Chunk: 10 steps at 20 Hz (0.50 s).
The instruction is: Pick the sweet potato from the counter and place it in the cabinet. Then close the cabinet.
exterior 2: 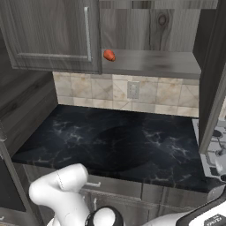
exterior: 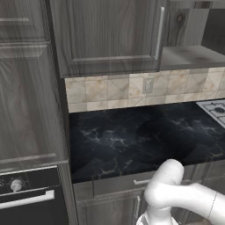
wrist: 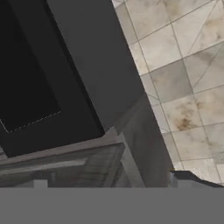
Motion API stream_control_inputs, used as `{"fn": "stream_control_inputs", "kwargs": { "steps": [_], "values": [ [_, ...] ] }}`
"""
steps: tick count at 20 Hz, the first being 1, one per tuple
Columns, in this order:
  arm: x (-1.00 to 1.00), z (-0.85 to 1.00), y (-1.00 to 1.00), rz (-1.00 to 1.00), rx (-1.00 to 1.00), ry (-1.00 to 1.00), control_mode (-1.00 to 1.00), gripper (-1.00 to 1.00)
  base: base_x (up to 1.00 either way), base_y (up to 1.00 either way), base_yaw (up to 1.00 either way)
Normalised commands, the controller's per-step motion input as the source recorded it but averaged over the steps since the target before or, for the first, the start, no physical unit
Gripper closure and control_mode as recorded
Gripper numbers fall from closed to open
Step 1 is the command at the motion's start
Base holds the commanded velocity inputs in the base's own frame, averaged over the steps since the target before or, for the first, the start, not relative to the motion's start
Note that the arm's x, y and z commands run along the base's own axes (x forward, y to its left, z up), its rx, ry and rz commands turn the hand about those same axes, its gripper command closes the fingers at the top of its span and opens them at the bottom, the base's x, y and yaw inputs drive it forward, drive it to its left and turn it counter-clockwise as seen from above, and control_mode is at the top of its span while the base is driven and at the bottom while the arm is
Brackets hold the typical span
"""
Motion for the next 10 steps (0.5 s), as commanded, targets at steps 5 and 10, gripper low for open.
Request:
{"fn": "stream_control_inputs", "kwargs": {
  "steps": [5,10],
  "values": [
    [0.03,0.27,0.0,0.26,0.0,-0.34,-1.0,-1.0,0.0,0.0,0.0],
    [0.08,0.39,0.04,0.25,-0.07,-0.23,-1.0,-1.0,0.0,0.0,0.0]
  ]
}}
